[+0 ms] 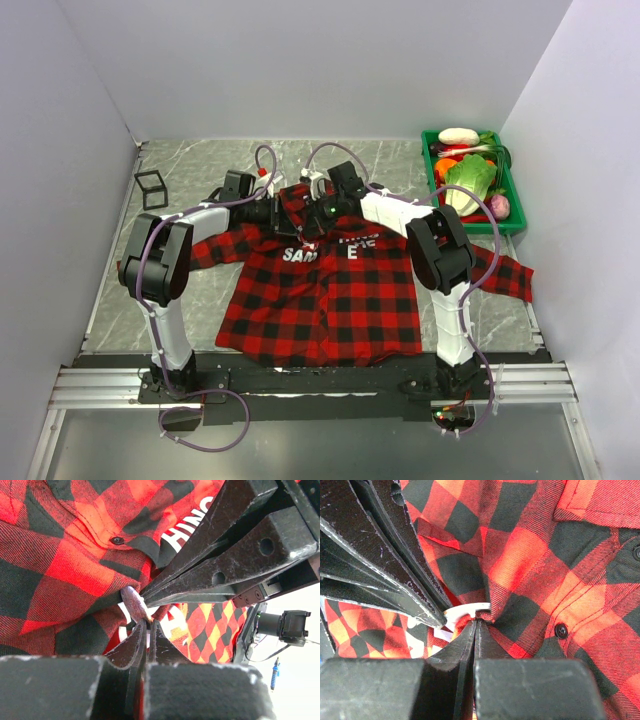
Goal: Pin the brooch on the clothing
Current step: Pin the brooch to the clothes.
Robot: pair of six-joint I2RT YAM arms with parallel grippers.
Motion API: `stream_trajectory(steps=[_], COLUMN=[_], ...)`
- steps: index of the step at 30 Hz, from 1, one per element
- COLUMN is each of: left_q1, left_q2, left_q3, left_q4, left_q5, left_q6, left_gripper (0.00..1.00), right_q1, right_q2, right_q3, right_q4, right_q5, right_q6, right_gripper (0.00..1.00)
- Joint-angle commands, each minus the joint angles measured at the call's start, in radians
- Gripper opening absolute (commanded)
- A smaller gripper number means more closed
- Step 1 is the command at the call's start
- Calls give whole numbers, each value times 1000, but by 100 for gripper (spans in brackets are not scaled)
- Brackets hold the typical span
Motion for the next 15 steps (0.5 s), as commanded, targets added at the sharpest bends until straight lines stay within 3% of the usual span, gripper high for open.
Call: stream_trajectory(steps=[1,10,15], left_q1=[-31,-31,-31], left_q2=[-72,-36,-13], left_q3=[19,47,53], left_q4=[101,-79,-82], left_q5=[172,-40,-71], left_q6=[-38,28,19], left_gripper=[1,1,1], right_q1=[11,20,29], right_q2=[23,49,72], right_q3=[-5,-10,-10], right_q4=[64,63,78], right_q5=[0,93,117], right_q6=[2,13,17], right_gripper=[0,0,0])
